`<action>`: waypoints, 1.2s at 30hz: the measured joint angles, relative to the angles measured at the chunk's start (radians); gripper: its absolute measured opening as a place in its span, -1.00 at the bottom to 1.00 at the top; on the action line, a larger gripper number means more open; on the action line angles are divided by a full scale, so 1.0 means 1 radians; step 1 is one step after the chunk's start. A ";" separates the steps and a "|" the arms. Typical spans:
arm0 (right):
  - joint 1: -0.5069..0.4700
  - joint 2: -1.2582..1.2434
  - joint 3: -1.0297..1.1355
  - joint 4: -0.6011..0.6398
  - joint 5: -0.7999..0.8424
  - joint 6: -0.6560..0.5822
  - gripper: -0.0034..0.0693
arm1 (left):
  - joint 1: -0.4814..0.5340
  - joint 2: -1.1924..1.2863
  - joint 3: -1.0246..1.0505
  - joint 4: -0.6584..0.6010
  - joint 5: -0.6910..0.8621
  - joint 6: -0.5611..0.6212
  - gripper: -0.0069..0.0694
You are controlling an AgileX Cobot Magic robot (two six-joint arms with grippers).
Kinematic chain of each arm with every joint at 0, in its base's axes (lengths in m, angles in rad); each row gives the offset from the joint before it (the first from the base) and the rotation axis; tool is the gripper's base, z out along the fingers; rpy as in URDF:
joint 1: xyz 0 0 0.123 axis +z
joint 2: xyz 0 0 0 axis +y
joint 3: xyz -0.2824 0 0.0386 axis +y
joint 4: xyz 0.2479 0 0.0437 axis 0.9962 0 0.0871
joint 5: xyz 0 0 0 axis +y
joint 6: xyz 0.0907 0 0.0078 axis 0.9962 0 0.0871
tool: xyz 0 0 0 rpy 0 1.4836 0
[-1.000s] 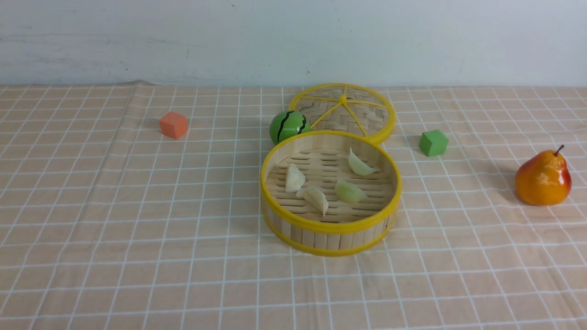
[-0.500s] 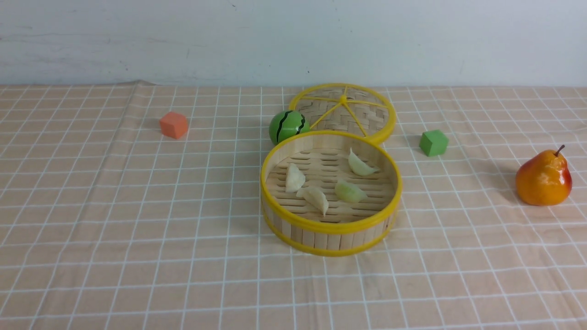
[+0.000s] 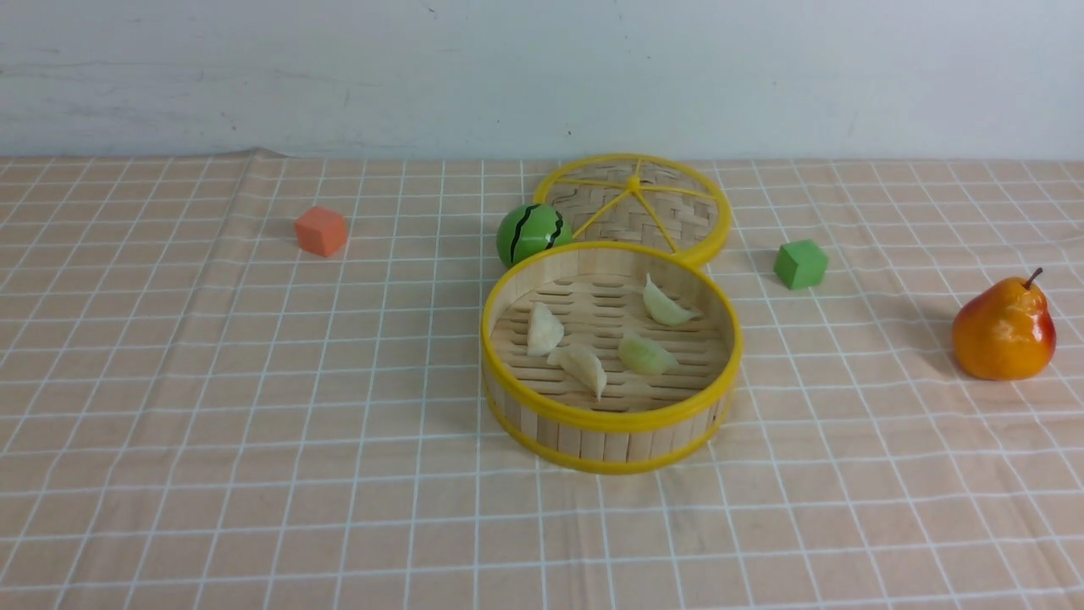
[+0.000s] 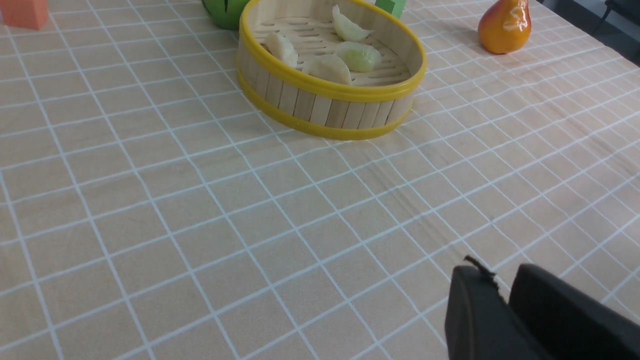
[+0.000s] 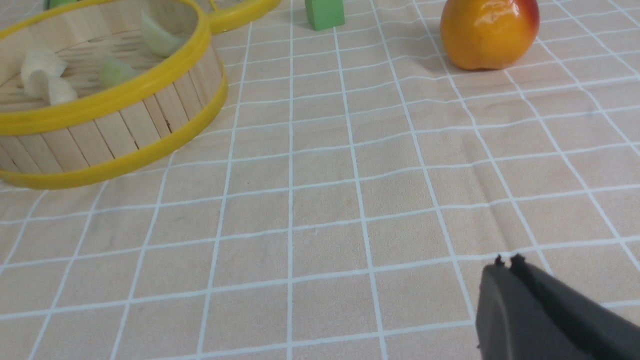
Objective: Put the dumplings into the steamer on the table with the brown tablecloth.
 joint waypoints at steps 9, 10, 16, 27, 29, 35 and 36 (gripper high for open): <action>0.000 0.000 0.000 0.000 0.000 0.001 -0.95 | 0.000 0.000 0.000 0.000 0.001 0.000 -0.53; 0.000 0.000 0.000 0.000 0.000 0.001 -0.95 | 0.000 0.000 0.000 0.000 0.001 0.000 -0.53; 0.000 0.000 0.000 0.000 0.000 0.001 -0.94 | 0.000 0.000 0.000 0.001 0.001 0.000 -0.53; 0.000 0.000 0.000 0.000 0.000 0.001 -0.91 | 0.093 0.000 0.099 0.023 -0.301 0.001 -0.86; 0.000 0.000 0.000 0.000 0.001 0.001 -0.91 | 0.196 -0.003 0.175 0.023 -0.449 0.001 -0.86; 0.000 0.000 0.000 0.001 0.001 0.001 -0.90 | 0.464 -0.078 0.324 0.023 -0.626 0.001 -0.86; 0.000 0.000 0.000 0.001 0.001 0.001 -0.90 | 0.474 -0.081 0.329 0.023 -0.626 0.001 -0.86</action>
